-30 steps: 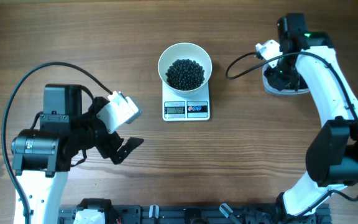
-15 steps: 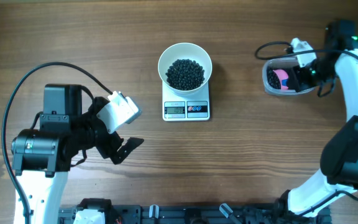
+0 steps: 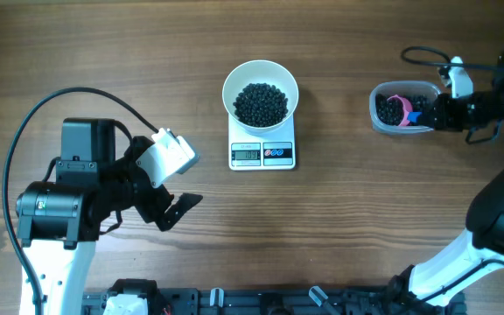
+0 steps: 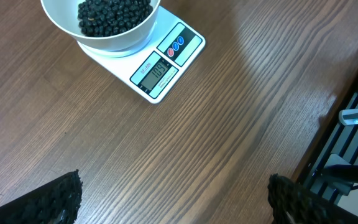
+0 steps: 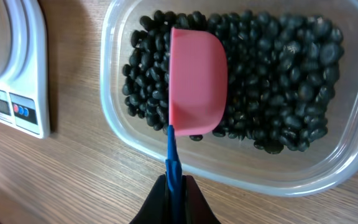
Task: Scoop item into bowl and weigh 150g on scale
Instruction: 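Lower the scoop into the tub and scoop beans, right gripper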
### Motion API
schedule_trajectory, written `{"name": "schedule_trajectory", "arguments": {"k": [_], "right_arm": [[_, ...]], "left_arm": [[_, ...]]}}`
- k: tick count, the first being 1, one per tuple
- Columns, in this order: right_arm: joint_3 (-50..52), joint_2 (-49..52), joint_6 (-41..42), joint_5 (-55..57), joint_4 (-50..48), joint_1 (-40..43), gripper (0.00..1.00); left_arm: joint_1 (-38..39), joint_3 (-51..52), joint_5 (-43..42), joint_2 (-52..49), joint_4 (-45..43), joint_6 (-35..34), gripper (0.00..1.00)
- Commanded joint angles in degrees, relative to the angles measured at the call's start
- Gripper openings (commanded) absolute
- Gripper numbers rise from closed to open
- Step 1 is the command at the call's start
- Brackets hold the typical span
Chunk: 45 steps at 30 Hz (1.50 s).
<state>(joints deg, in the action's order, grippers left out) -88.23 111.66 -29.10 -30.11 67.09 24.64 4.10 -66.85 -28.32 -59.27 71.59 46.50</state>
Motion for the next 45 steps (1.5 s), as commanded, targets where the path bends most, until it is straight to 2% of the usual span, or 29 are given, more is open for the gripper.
{"name": "schedule_trajectory", "arguments": {"k": [1,26,45], "right_arm": [[0.6,4.9,0.7,-5.7,1.0,1.0,0.04],[0.6,5.8,0.5,-23.5,0.9,13.8,0.04],[0.6,5.8,-2.8,-32.5,8.0,16.7,0.04]], "left_arm": [[0.2,-1.0,-0.1,0.0,-0.2,1.3,1.00],[0.2,-1.0,-0.1,0.0,-0.2,1.3,1.00],[0.2,-1.0,-0.1,0.0,-0.2,1.3,1.00]]}}
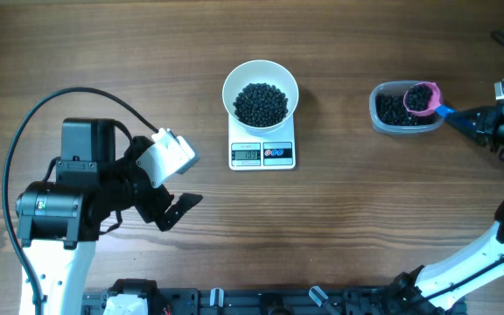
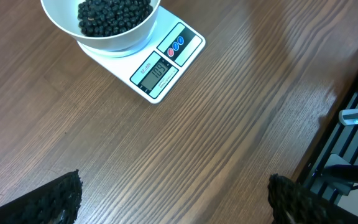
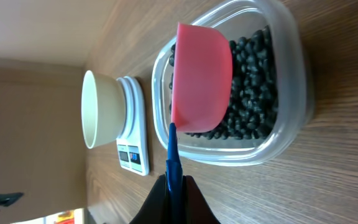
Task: Scoop item into bowl and weigh 150g on scale
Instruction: 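Lower the scoop into the tub and scoop beans, right gripper, then lift the filled scoop and carry it left over the white bowl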
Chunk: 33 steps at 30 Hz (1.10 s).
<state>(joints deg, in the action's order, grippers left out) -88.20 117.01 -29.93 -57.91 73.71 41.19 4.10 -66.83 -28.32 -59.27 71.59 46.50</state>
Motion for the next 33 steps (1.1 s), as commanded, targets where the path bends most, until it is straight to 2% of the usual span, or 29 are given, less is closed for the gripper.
{"name": "schedule_trajectory", "arguments": {"k": [1,9,16,33], "right_arm": [[0.6,0.5,-3.1,-5.7,2.3,0.2,0.04],[0.6,0.4,-9.7,-14.0,9.4,-0.5,0.04],[0.6,0.2,-13.6,-16.4,13.6,-3.5,0.04],[0.5,-1.4,-13.6,-27.2,13.4,-20.1,0.04]], "left_arm": [[0.2,-1.1,-0.1,0.0,-0.2,1.3,1.00],[0.2,-1.1,-0.1,0.0,-0.2,1.3,1.00],[0.2,-1.1,-0.1,0.0,-0.2,1.3,1.00],[0.2,-1.1,-0.1,0.0,-0.2,1.3,1.00]]}}
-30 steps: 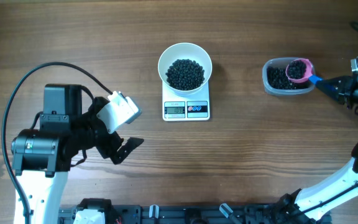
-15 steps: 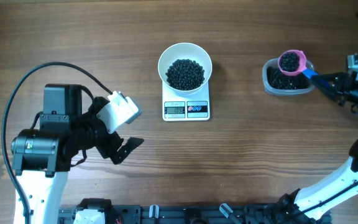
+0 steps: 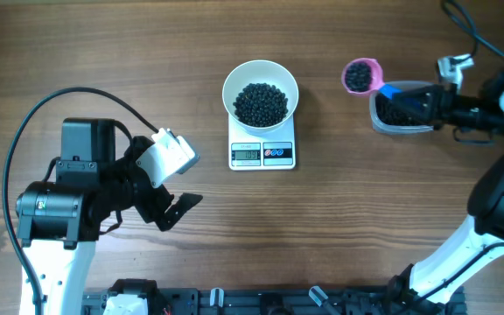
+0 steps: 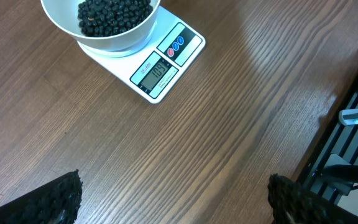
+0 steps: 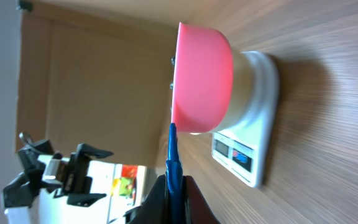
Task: Scoop item into bowl and weigh 150g on scale
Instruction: 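Lift the filled scoop and carry it left over the white bowl, then tilt the scoop with the right gripper to pour beans into the bowl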
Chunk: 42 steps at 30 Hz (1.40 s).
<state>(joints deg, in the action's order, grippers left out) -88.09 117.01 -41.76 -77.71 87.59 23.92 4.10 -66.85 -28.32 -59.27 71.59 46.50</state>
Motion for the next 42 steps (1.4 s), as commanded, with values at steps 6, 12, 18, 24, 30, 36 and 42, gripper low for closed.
{"name": "schedule_trajectory", "arguments": {"k": [6,12,18,24,30,36,42], "right_arm": [[0.4,-1.4,-1.6,-12.2,-4.2,-8.1,0.04],[0.4,-1.4,5.0,-13.0,-12.6,-13.5,0.04],[0.4,-1.4,23.5,-12.0,-30.4,-18.1,0.04],[0.4,-1.4,40.3,-7.8,-49.8,-21.5,0.04],[0.4,-1.4,40.2,-3.1,-54.8,-22.8,0.04],[0.4,-1.4,34.5,1.2,-54.5,-22.9,0.04],[0.4,-1.4,29.0,7.7,-53.8,-23.5,0.04]], "left_arm": [[0.2,-1.0,-0.1,0.0,-0.2,1.3,1.00],[0.2,-1.0,-0.1,0.0,-0.2,1.3,1.00],[0.2,-1.0,-0.1,0.0,-0.2,1.3,1.00],[0.2,-1.0,-0.1,0.0,-0.2,1.3,1.00],[0.2,-1.0,-0.1,0.0,-0.2,1.3,1.00],[0.2,-1.0,-0.1,0.0,-0.2,1.3,1.00],[0.2,-1.0,-0.1,0.0,-0.2,1.3,1.00]]}}
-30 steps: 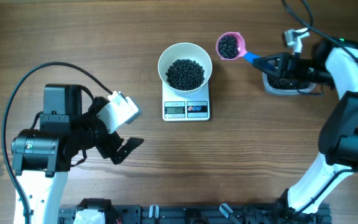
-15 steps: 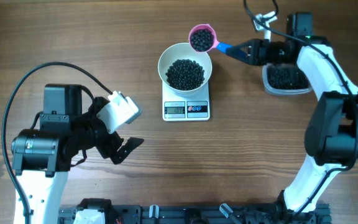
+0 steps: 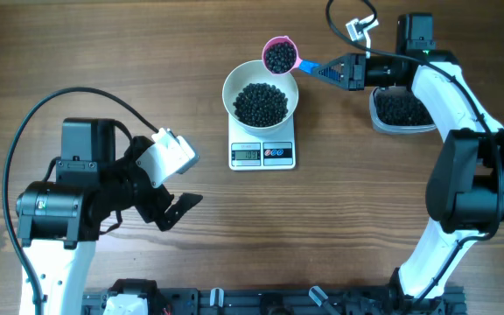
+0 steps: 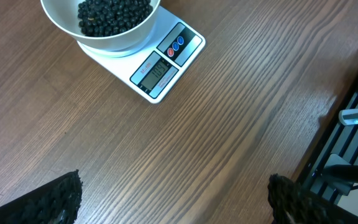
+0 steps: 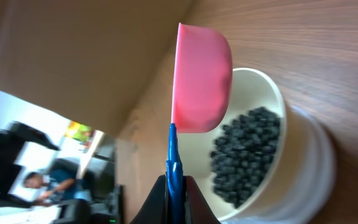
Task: Scoop item into bowl and weigh 150g on scale
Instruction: 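Tilt the scoop with the right gripper to pour beans into the bowl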
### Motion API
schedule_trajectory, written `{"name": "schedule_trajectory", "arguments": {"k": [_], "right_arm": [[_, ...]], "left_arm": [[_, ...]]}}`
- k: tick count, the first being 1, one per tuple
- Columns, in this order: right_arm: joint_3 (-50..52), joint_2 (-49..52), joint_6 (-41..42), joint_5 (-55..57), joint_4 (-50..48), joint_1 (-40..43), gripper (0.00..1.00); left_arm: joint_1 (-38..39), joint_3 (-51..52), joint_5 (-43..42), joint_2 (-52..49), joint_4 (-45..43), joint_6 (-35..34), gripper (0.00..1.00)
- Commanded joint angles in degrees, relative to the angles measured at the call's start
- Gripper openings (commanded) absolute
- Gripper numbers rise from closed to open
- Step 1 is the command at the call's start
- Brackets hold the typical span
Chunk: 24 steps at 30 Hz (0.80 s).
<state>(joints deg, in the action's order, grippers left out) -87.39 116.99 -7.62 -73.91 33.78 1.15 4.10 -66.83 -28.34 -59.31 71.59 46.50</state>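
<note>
A white bowl (image 3: 261, 91) part full of black beans sits on a white digital scale (image 3: 262, 154); both also show in the left wrist view, bowl (image 4: 102, 34) and scale (image 4: 166, 62). My right gripper (image 3: 350, 71) is shut on the blue handle of a pink scoop (image 3: 279, 55) that is full of beans and hangs over the bowl's far right rim. In the right wrist view the scoop (image 5: 201, 78) is above the bowl (image 5: 272, 155). My left gripper (image 3: 175, 208) stands open over bare table at the left.
A clear plastic tub of black beans (image 3: 403, 109) stands right of the scale, partly under my right arm. A black rail runs along the table's front edge (image 3: 261, 302). My left arm's cable arcs over the left side.
My right gripper has carried the loaded pink scoop left, from beside the tub's far left corner to over the bowl's far right rim. The left arm has not moved.
The scoop first lay in the tub's beans, held by my right gripper. Then it was lifted, loaded, over the tub's right part. Then it hung left of the tub, and now over the bowl's rim. The left gripper stayed open throughout.
</note>
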Motion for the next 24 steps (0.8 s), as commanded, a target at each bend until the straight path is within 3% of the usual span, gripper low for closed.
{"name": "schedule_trajectory", "arguments": {"k": [1,16,24], "right_arm": [[-0.3,-1.4,-6.2,4.0,0.0,-1.0,0.04],[-0.3,-3.0,-10.4,8.9,3.6,-3.2,0.05],[-0.3,-7.3,-13.6,20.1,8.1,-3.2,0.04]], "left_arm": [[0.2,-1.1,0.0,0.1,-0.2,1.3,1.00],[0.2,-1.1,0.0,0.1,-0.2,1.3,1.00],[0.2,-1.1,0.0,0.1,-0.2,1.3,1.00]]}}
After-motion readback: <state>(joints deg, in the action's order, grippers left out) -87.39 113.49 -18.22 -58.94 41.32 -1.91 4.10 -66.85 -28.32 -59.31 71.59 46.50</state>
